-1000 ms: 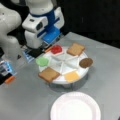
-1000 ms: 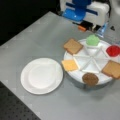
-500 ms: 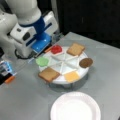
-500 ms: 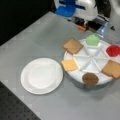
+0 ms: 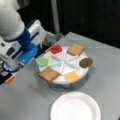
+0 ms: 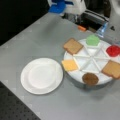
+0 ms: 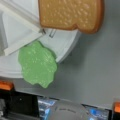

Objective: Ingredient selection for cheeseburger or sandwich

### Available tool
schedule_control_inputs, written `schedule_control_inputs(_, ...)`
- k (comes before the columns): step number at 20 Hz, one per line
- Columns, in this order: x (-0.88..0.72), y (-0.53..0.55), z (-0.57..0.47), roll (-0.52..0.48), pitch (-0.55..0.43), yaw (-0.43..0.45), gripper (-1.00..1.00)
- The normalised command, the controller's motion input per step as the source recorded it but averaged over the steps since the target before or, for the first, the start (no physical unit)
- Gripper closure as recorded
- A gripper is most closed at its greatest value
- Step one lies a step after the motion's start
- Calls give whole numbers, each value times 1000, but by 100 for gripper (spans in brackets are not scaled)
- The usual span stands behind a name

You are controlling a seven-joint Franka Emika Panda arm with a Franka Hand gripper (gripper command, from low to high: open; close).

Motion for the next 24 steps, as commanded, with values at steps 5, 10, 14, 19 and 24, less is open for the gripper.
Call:
schedule_control_inputs(5,261,-203,42,194,281,39,-100)
schedule_control_inputs(10,-10,-188,-141,428,15,125,-100)
schedule_control_inputs(14,-24,-194,-407,752,-149,0,-100)
schedule_control_inputs(19,64,-230,-369,692,-135,-13,-100)
schedule_control_inputs(24,207,-154,-126,450,-90,4,-100)
